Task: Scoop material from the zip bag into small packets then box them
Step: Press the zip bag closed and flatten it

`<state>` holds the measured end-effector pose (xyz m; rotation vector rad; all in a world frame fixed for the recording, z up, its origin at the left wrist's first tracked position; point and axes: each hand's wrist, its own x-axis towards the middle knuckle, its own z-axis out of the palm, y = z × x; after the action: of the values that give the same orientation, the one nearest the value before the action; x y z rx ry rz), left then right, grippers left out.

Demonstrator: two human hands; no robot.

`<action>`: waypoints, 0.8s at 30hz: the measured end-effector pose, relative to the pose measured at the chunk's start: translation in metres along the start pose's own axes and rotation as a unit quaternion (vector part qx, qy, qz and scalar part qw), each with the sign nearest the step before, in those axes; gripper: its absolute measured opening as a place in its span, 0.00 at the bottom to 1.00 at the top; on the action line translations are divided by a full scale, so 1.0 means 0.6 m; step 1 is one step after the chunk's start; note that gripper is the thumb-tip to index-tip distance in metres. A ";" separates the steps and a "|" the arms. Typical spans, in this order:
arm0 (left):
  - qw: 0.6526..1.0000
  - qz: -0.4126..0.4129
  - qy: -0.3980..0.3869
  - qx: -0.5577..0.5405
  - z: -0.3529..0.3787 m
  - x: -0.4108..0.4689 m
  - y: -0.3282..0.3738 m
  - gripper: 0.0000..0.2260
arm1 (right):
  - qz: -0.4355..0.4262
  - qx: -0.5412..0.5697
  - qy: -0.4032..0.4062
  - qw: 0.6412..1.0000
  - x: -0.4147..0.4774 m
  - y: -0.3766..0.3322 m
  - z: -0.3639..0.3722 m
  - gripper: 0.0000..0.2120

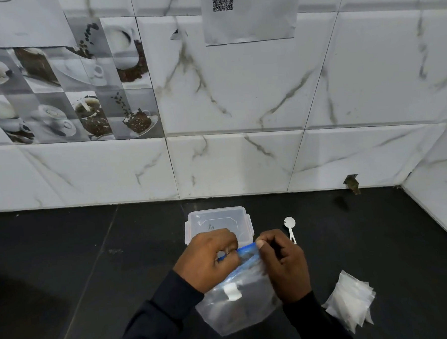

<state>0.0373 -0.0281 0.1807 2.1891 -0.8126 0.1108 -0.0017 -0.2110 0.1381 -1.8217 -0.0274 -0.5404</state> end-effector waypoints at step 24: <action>0.917 -0.147 0.148 -0.341 0.066 -0.095 -0.050 0.12 | 0.152 0.142 0.083 0.975 0.043 0.025 -0.038 0.07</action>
<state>0.0027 -0.0117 0.1153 1.5489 -0.2748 0.0018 0.0174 -0.2430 0.1394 -1.4626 0.2710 -0.4445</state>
